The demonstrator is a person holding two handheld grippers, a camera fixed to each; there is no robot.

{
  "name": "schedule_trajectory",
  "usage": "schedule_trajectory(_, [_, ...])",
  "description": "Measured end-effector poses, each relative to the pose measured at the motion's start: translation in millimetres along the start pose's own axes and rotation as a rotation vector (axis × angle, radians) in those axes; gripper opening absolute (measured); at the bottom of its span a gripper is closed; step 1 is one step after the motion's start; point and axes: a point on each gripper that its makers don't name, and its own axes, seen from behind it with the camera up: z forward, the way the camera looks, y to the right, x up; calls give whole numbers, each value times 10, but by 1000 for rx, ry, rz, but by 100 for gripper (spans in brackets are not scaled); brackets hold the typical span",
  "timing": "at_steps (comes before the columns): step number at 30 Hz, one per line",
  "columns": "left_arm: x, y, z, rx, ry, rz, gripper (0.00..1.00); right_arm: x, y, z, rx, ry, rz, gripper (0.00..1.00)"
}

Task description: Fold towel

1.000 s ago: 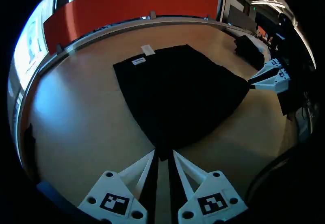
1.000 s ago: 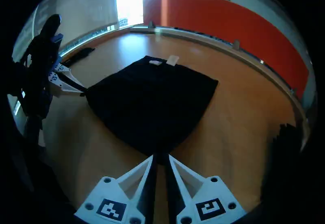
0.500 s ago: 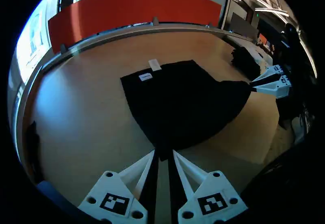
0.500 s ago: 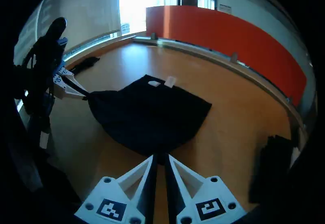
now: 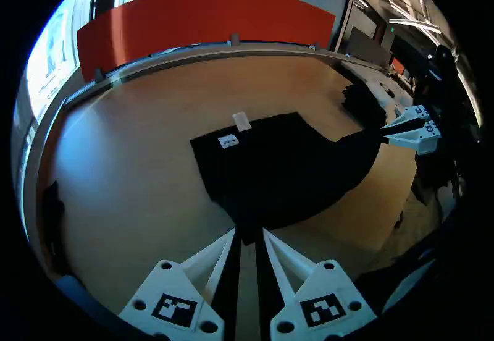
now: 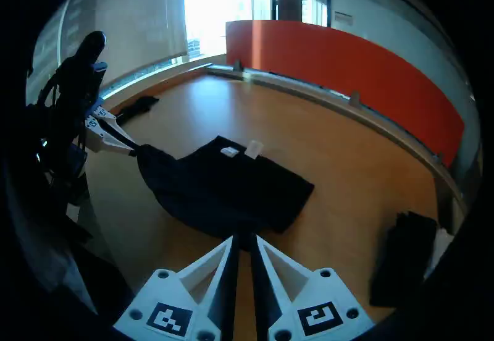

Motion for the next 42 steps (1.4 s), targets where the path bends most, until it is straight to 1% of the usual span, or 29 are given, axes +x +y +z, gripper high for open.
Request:
schedule_trajectory(6, [-7, 55, -68, -8, -3, -3, 15, 20, -25, -90, 7, -3, -5, 12])
schedule_trajectory(12, [-17, 84, -68, -11, -4, -16, 15, 7, -22, -93, 10, -4, 7, 12])
schedule_trajectory(17, [22, 77, -49, -10, -1, -22, 15, 13, -4, -74, 9, -6, 5, 12])
schedule_trajectory(21, [74, 37, -11, -3, 2, -29, 15, 43, 34, -37, 6, -8, 0, 12])
schedule_trajectory(27, [227, -51, 108, 9, 20, -39, 15, 90, 149, 79, -3, -16, -3, 12])
schedule_trajectory(33, [392, -165, 256, 22, 35, -31, 15, 137, 321, 248, -20, -28, -9, 12])
schedule_trajectory(36, [460, -231, 354, 29, 35, -30, 15, 173, 414, 359, -30, -30, -2, 12])
schedule_trajectory(42, [605, -371, 562, 42, 38, -33, 15, 204, 579, 590, -44, -48, 33, 12])
